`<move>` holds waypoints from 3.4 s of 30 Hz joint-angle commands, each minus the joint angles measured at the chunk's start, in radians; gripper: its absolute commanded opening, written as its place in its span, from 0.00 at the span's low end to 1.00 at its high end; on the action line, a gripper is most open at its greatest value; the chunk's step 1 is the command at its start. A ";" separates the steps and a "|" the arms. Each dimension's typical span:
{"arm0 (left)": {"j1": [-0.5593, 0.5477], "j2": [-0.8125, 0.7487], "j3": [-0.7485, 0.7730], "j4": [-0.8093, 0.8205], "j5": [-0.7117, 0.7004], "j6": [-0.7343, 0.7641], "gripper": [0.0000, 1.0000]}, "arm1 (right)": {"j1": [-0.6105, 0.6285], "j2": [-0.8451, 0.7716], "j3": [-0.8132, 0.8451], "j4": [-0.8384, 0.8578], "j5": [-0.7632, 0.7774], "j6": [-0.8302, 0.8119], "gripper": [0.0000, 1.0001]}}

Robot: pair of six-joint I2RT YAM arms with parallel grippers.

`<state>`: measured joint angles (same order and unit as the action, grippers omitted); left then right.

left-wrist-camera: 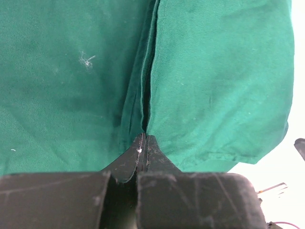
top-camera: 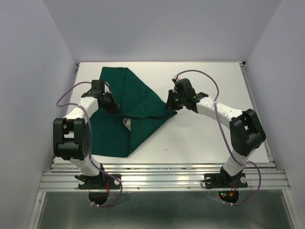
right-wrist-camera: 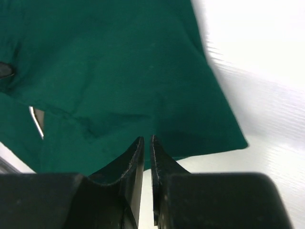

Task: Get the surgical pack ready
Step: Pack the surgical kit at the center of the board.

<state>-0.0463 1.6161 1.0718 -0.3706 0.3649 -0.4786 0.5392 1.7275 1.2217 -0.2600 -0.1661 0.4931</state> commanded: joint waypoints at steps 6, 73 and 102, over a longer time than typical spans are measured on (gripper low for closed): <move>-0.007 -0.110 0.020 -0.063 -0.001 0.024 0.00 | 0.074 0.030 0.006 0.024 0.005 0.033 0.16; -0.311 0.397 0.525 -0.151 -0.250 0.034 0.00 | -0.078 -0.146 0.019 -0.045 0.289 -0.040 0.19; 0.037 -0.193 -0.161 -0.177 -0.405 -0.040 0.59 | -0.253 0.255 0.185 0.004 0.040 -0.048 0.16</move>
<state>-0.0101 1.4704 0.9329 -0.5438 -0.0174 -0.5083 0.2276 2.1166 1.5177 -0.3054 -0.0437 0.4168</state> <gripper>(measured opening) 0.517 0.166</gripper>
